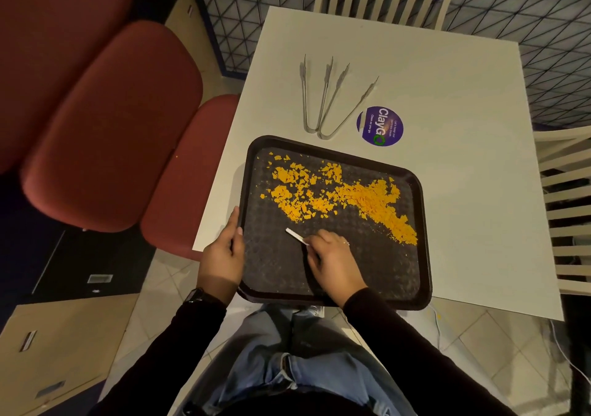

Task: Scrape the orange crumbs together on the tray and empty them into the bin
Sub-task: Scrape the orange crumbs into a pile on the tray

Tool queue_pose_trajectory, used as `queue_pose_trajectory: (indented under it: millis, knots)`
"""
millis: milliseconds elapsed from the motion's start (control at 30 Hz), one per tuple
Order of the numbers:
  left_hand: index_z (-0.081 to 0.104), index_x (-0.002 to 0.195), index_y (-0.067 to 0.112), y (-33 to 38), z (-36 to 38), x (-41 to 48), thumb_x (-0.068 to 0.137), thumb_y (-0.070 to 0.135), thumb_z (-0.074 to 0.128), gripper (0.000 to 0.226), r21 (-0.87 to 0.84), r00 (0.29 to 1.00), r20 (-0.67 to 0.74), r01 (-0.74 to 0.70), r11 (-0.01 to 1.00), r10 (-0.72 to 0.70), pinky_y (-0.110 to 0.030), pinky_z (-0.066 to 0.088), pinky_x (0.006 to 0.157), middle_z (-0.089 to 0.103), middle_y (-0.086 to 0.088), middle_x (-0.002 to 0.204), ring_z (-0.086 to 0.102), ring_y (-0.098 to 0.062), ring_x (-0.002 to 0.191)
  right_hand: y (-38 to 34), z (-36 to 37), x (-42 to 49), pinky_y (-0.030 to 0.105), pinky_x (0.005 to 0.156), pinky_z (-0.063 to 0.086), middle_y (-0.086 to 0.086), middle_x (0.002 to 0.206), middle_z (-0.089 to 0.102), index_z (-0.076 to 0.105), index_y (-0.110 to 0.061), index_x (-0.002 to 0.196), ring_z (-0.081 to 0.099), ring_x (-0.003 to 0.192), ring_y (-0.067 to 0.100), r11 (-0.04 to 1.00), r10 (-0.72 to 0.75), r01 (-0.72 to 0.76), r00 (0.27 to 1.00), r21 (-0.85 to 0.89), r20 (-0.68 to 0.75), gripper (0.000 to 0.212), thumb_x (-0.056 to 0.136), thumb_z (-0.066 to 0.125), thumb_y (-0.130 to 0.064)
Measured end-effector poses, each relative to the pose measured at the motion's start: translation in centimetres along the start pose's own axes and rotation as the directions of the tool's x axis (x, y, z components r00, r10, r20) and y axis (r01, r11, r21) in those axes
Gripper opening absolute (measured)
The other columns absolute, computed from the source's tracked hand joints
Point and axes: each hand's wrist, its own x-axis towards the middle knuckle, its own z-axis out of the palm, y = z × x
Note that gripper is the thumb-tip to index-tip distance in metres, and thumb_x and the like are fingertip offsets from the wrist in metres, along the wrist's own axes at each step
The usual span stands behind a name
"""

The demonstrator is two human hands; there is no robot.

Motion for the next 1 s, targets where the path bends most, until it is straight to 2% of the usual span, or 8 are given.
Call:
queue_pose_trajectory:
  millis: [167, 300, 400, 533, 667, 833, 900, 1000]
  knots:
    - [0.034, 0.141, 0.026, 0.1, 0.2, -0.1, 0.098, 0.02, 0.038, 0.044, 0.008, 1.0, -0.005, 0.001, 1.0, -0.001, -0.026, 0.034, 0.063, 0.047, 0.002, 0.06, 0.044, -0.011, 0.053, 0.1, -0.3, 2.3, 0.043, 0.079, 0.046, 0.01, 0.096, 0.063, 0.065, -0.006, 0.101, 0.056, 0.088, 0.029, 0.998, 0.051, -0.048, 0.997, 0.044, -0.053, 0.018, 0.086, 0.055, -0.004]
    - [0.035, 0.141, 0.026, -0.6, 0.3, 0.2, 0.098, 0.021, 0.038, 0.044, 0.017, 1.0, -0.002, 0.005, 1.0, -0.005, -0.027, 0.04, 0.067, 0.057, -0.016, 0.076, 0.053, -0.023, 0.065, 1.4, -1.0, 3.6, 0.046, 0.076, 0.049, 0.015, 0.092, 0.064, 0.066, -0.001, 0.098, 0.057, 0.085, 0.031, 0.985, 0.169, -0.167, 0.98, 0.03, -0.106, 0.017, 0.087, 0.052, -0.001]
    - [0.034, 0.141, 0.028, -0.8, 0.4, 0.1, 0.098, 0.022, 0.038, 0.044, 0.001, 1.0, 0.007, 0.015, 1.0, -0.015, -0.028, 0.041, 0.069, 0.057, -0.01, 0.078, 0.054, -0.029, 0.066, 2.8, -1.6, 4.3, 0.044, 0.074, 0.048, 0.016, 0.09, 0.062, 0.066, 0.002, 0.096, 0.056, 0.083, 0.031, 0.956, 0.294, -0.29, 0.946, 0.048, -0.134, 0.018, 0.088, 0.05, 0.0]
    - [0.035, 0.141, 0.024, -0.3, 0.2, -0.2, 0.098, 0.02, 0.038, 0.043, -0.027, 1.0, 0.007, 0.012, 1.0, -0.012, -0.022, 0.035, 0.076, 0.057, -0.008, 0.083, 0.049, -0.014, 0.076, 3.9, -2.5, 4.6, 0.041, 0.074, 0.048, 0.015, 0.092, 0.06, 0.065, 0.0, 0.096, 0.056, 0.084, 0.03, 0.909, 0.412, -0.401, 0.903, 0.112, -0.117, 0.017, 0.088, 0.05, -0.002]
    - [0.034, 0.141, 0.028, 0.0, 0.0, 0.0, 0.098, 0.024, 0.036, 0.043, -0.013, 1.0, 0.022, 0.005, 1.0, -0.004, -0.027, 0.043, 0.069, 0.061, 0.0, 0.083, 0.056, -0.015, 0.066, 2.7, -3.1, 3.6, 0.032, 0.076, 0.044, 0.01, 0.095, 0.059, 0.063, -0.005, 0.098, 0.052, 0.082, 0.02, 0.893, 0.433, -0.403, 0.891, 0.201, -0.135, 0.013, 0.089, 0.053, -0.006]
    - [0.032, 0.141, 0.03, 0.0, -0.1, 0.2, 0.098, 0.024, 0.036, 0.044, -0.004, 0.999, 0.032, 0.011, 1.0, -0.011, -0.027, 0.042, 0.063, 0.06, -0.001, 0.074, 0.052, -0.016, 0.061, -0.4, -2.0, 2.1, 0.032, 0.076, 0.047, 0.005, 0.093, 0.059, 0.063, -0.01, 0.099, 0.056, 0.083, 0.019, 0.959, 0.227, -0.214, 0.972, 0.186, -0.055, 0.014, 0.087, 0.056, -0.007]
    - [0.033, 0.141, 0.029, 0.1, -0.1, 0.2, 0.098, 0.024, 0.036, 0.044, 0.016, 1.0, 0.027, 0.009, 1.0, -0.009, -0.026, 0.035, 0.055, 0.049, 0.0, 0.059, 0.042, -0.011, 0.052, -1.2, -1.3, 2.2, 0.028, 0.078, 0.046, 0.005, 0.096, 0.059, 0.064, -0.01, 0.099, 0.055, 0.085, 0.017, 0.926, 0.286, -0.266, 0.958, 0.268, -0.039, 0.015, 0.087, 0.055, -0.007]
    - [0.031, 0.142, 0.031, 0.0, -0.1, 0.2, 0.098, 0.026, 0.035, 0.045, 0.02, 1.0, 0.029, 0.005, 1.0, -0.005, -0.029, 0.043, 0.058, 0.064, -0.012, 0.076, 0.051, -0.016, 0.056, -2.0, -1.2, 3.0, 0.024, 0.076, 0.044, 0.001, 0.097, 0.059, 0.065, -0.012, 0.099, 0.054, 0.084, 0.011, 0.847, 0.397, -0.348, 0.917, 0.402, -0.043, 0.015, 0.087, 0.056, -0.009]
